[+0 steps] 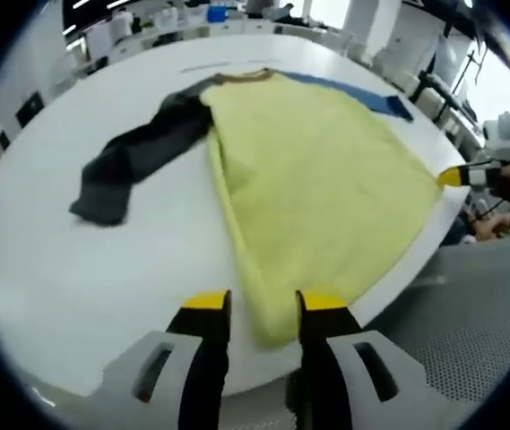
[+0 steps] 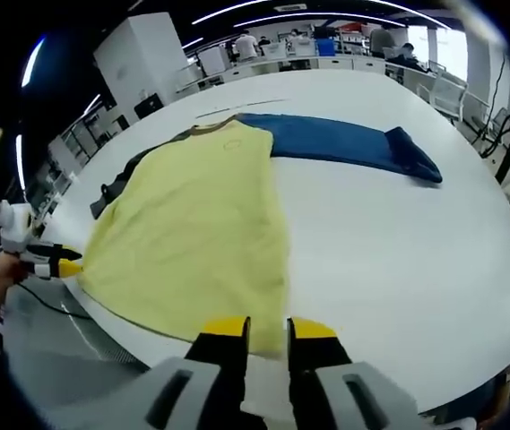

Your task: Fold the garment on the visible template until the final outline fits inside the template.

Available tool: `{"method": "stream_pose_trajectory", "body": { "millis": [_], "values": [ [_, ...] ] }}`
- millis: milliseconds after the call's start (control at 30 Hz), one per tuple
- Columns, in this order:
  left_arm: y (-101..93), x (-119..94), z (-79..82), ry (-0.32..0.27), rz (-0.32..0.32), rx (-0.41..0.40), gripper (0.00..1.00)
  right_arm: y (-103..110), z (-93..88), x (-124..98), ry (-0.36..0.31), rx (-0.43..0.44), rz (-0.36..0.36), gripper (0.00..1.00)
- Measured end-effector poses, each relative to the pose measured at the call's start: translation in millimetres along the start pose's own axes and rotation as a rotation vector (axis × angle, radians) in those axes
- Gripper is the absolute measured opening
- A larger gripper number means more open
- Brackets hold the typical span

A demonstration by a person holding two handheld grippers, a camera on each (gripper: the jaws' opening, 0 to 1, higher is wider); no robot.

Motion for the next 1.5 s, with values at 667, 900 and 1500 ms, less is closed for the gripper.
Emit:
{"method": "stream_pose_trajectory", "body": {
  "millis": [667,900,1500],
  "values": [
    [28.1,-13.1,50.2,-0.213,0.039,0.074,0.64,-66.1,84.3,-9.7,-0.167,-0.114,-0.161,0.49],
    [47.3,-4.8,78.8,-0.278,0.066,0.071,0.5,-91.6,116.2,0.5,-0.214,-0.099,-0.17,0.53],
    [79.5,57.2,133.5,-0.305,0.102,0.131,0.23,-143.2,156.5,48.0,-0.191,-0.077,-0.252,0.43]
  ]
}}
Point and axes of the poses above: the point that each gripper's makers call its tool centre point, and the gripper's own axes: x roughly forward along the fingers, y roughly to its left, z roughly out of its top, the point moved 6 cm from there along -x, roughly backward along the fingers, and after that the axes turned 4 degrees about y, right-handed, at the moved point
